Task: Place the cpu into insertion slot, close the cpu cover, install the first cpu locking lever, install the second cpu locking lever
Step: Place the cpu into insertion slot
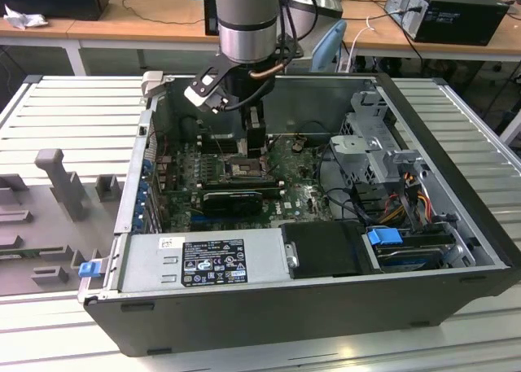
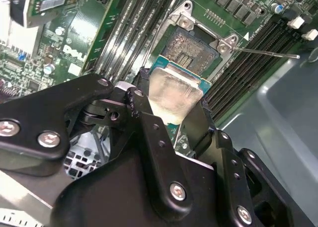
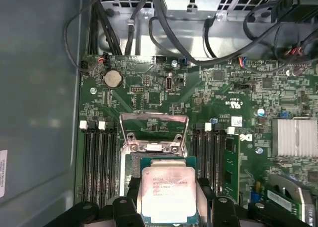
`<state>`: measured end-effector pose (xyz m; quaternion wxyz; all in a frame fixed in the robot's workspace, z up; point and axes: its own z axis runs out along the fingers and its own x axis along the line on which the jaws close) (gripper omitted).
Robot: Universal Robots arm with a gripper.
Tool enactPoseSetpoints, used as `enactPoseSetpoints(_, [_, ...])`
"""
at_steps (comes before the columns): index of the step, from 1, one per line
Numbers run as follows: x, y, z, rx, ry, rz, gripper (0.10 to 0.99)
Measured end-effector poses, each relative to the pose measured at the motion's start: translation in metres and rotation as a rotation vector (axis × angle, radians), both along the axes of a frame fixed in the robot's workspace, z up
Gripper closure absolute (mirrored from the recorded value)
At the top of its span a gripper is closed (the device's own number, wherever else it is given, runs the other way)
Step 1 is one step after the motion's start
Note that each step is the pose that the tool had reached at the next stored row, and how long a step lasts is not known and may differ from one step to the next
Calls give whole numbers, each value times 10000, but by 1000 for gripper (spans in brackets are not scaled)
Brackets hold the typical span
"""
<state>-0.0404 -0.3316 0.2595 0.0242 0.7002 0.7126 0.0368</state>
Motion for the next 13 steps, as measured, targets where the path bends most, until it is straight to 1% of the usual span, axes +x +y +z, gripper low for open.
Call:
enactPoseSetpoints(3, [-11, 0, -82, 0, 0, 1, 561])
enactPoseSetpoints(8, [-19, 0, -127, -1, 1, 1, 561])
enactPoseSetpoints(13, [-19, 1, -139, 1, 2, 1, 561])
